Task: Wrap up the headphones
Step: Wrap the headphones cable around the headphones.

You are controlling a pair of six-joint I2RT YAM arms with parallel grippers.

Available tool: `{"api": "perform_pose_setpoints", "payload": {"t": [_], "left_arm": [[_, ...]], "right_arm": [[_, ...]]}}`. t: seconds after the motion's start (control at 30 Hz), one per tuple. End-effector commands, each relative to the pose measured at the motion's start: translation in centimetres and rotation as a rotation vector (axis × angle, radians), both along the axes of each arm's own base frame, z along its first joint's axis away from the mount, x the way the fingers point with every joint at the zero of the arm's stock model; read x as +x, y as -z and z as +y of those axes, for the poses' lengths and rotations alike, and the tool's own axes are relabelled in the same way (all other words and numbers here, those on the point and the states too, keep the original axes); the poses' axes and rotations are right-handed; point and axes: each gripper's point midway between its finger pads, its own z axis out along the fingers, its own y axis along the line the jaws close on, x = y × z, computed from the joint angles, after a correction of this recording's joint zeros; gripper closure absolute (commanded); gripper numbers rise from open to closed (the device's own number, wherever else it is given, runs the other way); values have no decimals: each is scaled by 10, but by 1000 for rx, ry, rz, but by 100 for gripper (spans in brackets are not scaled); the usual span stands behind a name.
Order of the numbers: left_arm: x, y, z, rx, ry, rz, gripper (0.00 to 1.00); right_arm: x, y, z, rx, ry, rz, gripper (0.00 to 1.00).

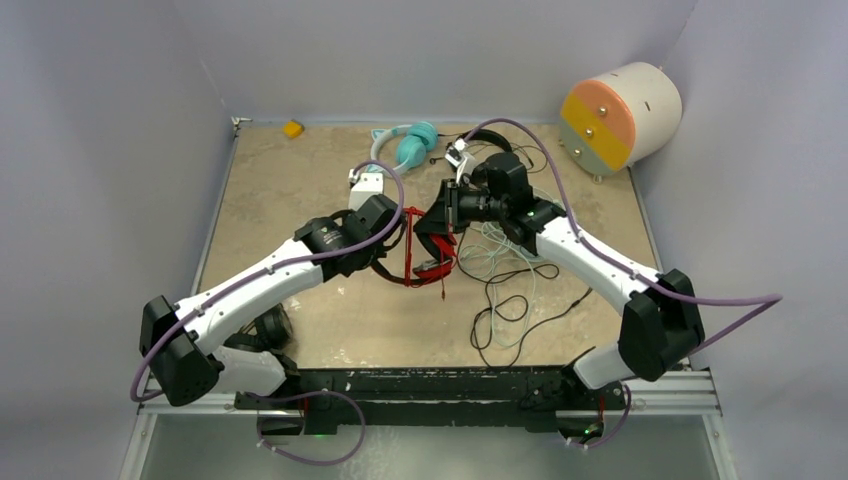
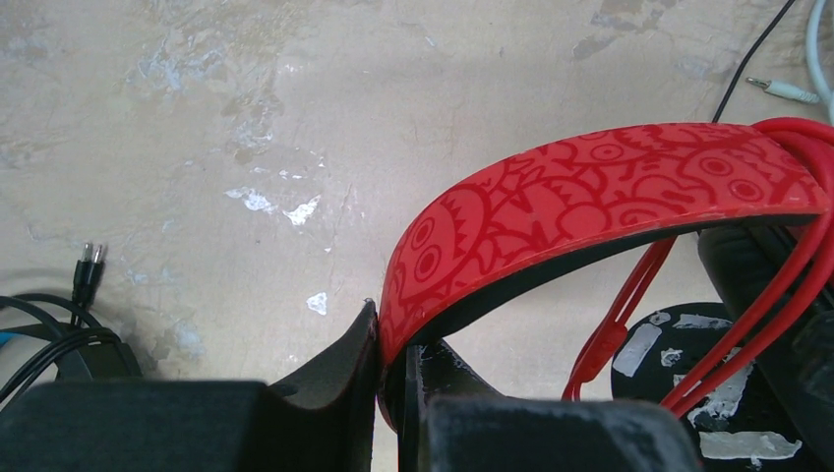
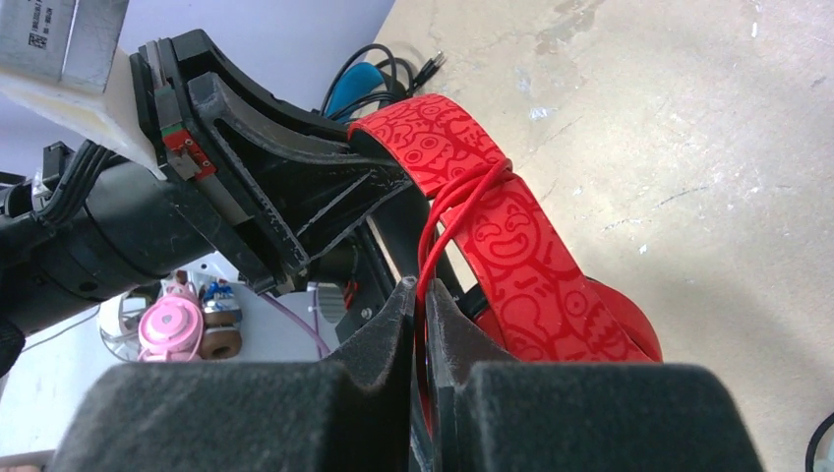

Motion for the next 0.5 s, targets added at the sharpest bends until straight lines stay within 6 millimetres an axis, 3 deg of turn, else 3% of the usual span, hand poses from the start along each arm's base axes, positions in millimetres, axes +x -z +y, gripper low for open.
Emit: {"api": "perform_pose_setpoints", "payload": {"t": [0.0, 0.17, 0.47], "left_arm": [[21, -17, -10, -95, -81, -102, 100], [25, -14, -5, -71, -140, -98, 100], [26, -20, -7, -143, -190, -123, 100]], "right_arm": [[2, -17, 8, 1, -12, -50, 92], [-5, -21, 20, -5, -48, -61, 92], [-16, -1, 37, -27, -96, -22, 93]]}}
